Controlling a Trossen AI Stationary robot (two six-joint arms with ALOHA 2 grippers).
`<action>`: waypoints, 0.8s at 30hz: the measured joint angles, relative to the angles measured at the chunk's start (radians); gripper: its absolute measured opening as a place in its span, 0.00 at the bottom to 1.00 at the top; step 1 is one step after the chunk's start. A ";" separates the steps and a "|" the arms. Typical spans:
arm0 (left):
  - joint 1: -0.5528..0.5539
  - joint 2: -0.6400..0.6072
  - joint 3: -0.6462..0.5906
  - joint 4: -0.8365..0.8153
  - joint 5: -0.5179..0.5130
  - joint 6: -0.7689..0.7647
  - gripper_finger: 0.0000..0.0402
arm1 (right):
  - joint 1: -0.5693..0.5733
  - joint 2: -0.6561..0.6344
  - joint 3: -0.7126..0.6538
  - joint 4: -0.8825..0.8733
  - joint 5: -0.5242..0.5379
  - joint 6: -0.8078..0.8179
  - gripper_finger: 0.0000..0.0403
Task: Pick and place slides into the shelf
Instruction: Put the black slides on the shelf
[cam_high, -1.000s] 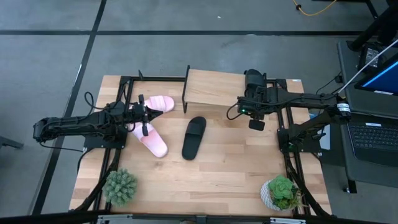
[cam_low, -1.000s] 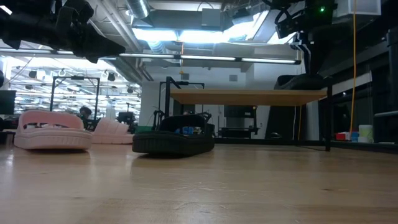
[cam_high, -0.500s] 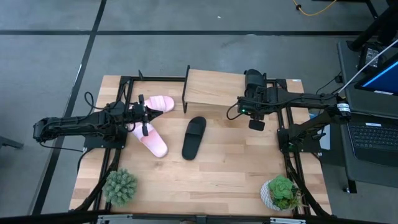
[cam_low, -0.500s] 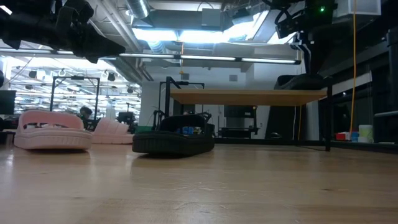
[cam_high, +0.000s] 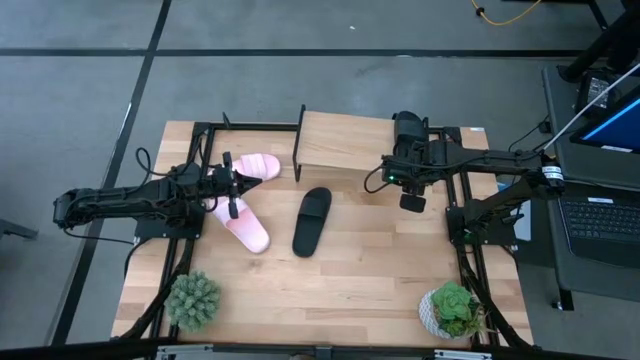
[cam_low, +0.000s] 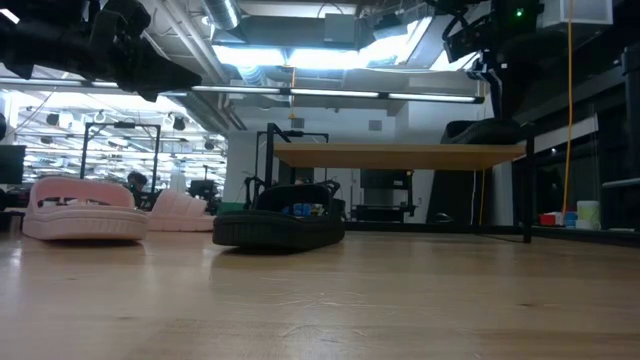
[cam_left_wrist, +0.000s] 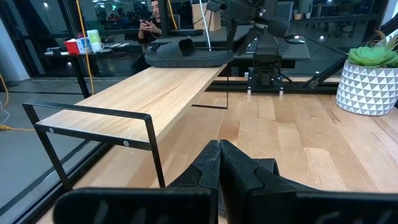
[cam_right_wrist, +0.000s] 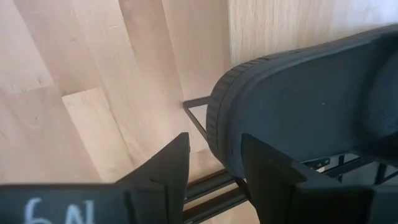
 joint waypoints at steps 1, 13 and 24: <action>0.000 0.000 0.000 0.000 0.000 0.000 0.00 | 0.000 0.000 0.000 0.000 0.000 -0.004 0.36; 0.000 0.000 0.000 0.000 0.000 0.000 0.00 | 0.000 0.000 0.052 -0.004 -0.003 -0.003 0.36; 0.000 0.000 0.000 -0.001 0.000 0.000 0.00 | 0.003 0.000 0.225 0.027 -0.092 0.019 0.36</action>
